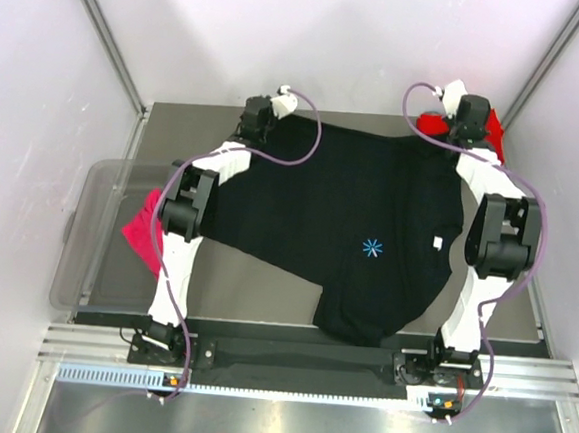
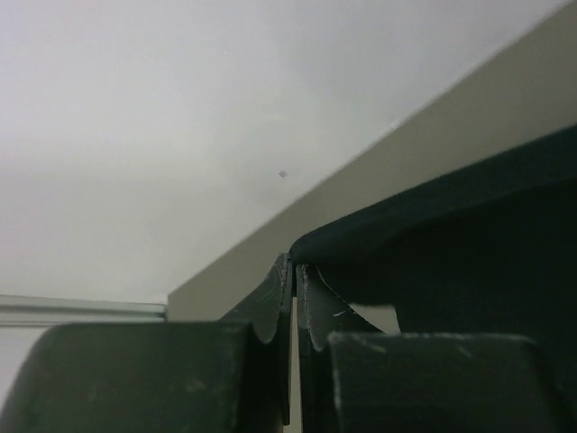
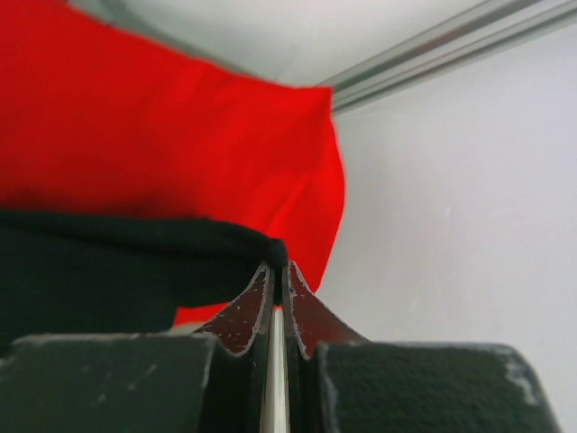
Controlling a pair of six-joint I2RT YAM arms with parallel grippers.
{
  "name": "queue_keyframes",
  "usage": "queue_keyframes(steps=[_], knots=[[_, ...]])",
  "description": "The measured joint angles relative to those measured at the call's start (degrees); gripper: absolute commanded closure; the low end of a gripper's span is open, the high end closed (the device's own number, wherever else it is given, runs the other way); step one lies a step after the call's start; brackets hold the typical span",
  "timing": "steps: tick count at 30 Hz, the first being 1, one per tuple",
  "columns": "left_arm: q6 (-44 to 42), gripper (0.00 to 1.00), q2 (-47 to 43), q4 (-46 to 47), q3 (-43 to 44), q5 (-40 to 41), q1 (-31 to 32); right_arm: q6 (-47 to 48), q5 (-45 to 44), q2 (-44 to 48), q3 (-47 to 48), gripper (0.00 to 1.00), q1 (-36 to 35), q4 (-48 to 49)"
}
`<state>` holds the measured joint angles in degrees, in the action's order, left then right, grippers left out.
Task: Fold and stack the t-shirts
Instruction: Fold the tshirt
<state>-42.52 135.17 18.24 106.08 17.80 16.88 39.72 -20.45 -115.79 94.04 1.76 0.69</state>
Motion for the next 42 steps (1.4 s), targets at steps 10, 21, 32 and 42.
queue_keyframes(steps=[10,21,32,42], knots=[[2.16,1.00,-8.17,-0.98,-9.88,-3.10,-0.11,-4.39,4.04,13.88,-10.58,1.00,-0.09,-8.26],[2.08,1.00,-13.62,-0.72,-16.22,-4.98,-0.72,-10.32,8.28,23.76,-17.88,1.00,-0.26,-17.57],[2.64,1.00,-15.13,-3.37,-19.58,-7.61,-2.45,-15.54,13.03,32.20,-23.12,1.00,-0.48,-26.95],[2.49,1.00,-20.55,-5.07,-25.24,-10.58,-2.58,-19.26,17.42,39.12,-25.16,1.00,-0.46,-33.38]])
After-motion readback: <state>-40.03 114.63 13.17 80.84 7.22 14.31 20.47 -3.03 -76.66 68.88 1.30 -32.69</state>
